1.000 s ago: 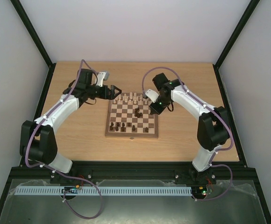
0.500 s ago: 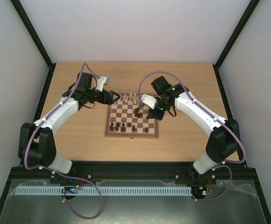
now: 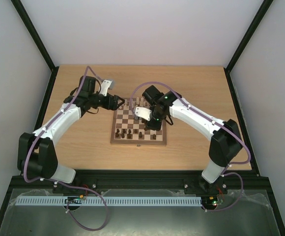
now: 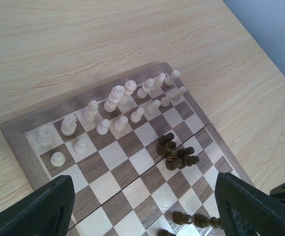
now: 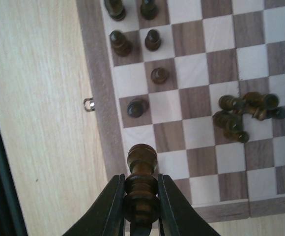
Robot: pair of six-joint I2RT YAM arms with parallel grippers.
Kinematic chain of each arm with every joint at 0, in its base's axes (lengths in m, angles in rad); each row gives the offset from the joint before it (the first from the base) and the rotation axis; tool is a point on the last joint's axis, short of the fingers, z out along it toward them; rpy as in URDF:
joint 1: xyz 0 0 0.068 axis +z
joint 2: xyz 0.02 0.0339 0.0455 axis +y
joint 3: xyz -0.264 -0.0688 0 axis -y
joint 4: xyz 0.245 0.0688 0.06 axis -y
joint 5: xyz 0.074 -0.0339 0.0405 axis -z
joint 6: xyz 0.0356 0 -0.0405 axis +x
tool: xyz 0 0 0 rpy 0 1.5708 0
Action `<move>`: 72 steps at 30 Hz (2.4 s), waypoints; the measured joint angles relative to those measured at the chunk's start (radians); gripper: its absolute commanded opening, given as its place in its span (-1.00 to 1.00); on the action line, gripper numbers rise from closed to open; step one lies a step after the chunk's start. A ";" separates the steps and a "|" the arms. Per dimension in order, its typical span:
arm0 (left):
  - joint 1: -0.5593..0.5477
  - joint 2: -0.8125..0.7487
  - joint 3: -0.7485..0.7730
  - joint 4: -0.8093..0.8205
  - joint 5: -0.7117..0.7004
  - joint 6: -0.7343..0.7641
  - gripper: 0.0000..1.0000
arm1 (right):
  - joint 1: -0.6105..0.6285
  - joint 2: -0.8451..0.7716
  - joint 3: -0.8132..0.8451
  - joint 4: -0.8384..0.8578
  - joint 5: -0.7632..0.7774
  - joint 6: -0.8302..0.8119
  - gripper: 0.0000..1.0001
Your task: Set up the chess pieces on the board
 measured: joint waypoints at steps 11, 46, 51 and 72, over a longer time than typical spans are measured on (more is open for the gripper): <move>0.048 -0.053 0.002 0.005 -0.114 -0.059 0.67 | 0.047 0.189 0.286 -0.046 0.017 0.042 -0.82; 0.290 -0.179 -0.117 0.050 -0.231 -0.275 0.67 | 0.231 0.399 0.428 -0.237 0.207 0.119 -0.82; 0.295 -0.192 -0.129 0.053 -0.226 -0.278 0.67 | 0.232 0.419 0.418 -0.224 0.210 0.121 -0.82; 0.303 -0.192 -0.143 0.065 -0.207 -0.290 0.68 | 0.232 0.433 0.336 -0.135 0.222 0.130 -0.81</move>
